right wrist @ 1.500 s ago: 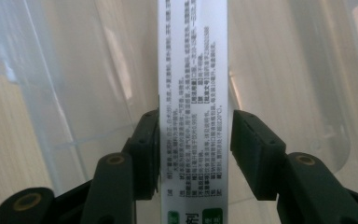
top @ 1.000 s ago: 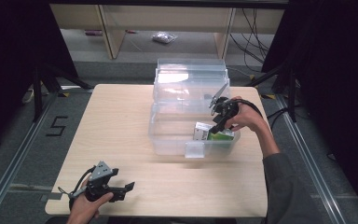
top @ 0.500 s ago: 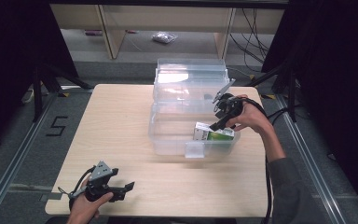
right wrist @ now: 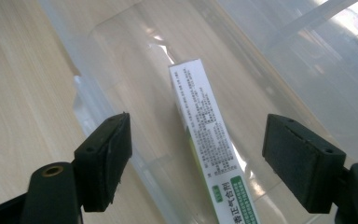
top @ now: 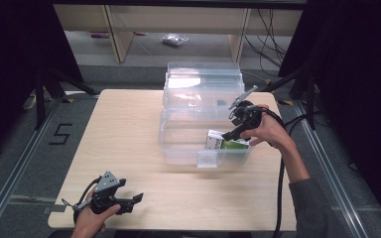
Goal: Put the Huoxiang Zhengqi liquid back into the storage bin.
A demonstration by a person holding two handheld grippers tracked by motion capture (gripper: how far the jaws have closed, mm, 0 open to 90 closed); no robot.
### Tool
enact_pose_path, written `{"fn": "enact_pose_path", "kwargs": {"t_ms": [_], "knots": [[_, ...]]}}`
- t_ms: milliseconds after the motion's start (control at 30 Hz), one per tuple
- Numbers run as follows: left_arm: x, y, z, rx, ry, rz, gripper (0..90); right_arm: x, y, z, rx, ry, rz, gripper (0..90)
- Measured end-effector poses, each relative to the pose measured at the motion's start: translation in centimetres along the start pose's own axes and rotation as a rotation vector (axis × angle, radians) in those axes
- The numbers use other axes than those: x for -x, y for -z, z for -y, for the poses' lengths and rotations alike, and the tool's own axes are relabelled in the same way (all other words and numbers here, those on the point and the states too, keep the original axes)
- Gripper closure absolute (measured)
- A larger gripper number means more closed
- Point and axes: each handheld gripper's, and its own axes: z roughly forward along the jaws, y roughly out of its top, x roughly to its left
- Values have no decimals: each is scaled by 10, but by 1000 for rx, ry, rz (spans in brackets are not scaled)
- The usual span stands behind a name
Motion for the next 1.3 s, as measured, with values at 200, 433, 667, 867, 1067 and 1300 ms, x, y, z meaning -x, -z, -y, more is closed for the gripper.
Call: {"fn": "enact_pose_path", "kwargs": {"t_ms": [200,433,667,867,1067,1300], "knots": [[0,0,0,-1,3,0,147,-12,13,9,37,-36,22,231],[1,0,0,-6,-1,-1,147,-29,17,20,110,11,27,232],[0,0,0,-3,2,0,148,-46,17,30,110,-1,18,229],[1,0,0,-7,-1,0,147,-55,18,40,131,8,9,218],[1,0,0,-5,2,0,147,-63,14,47,154,3,5,211],[0,0,0,-3,3,-1,147,-72,9,54,149,-20,8,203]]}}
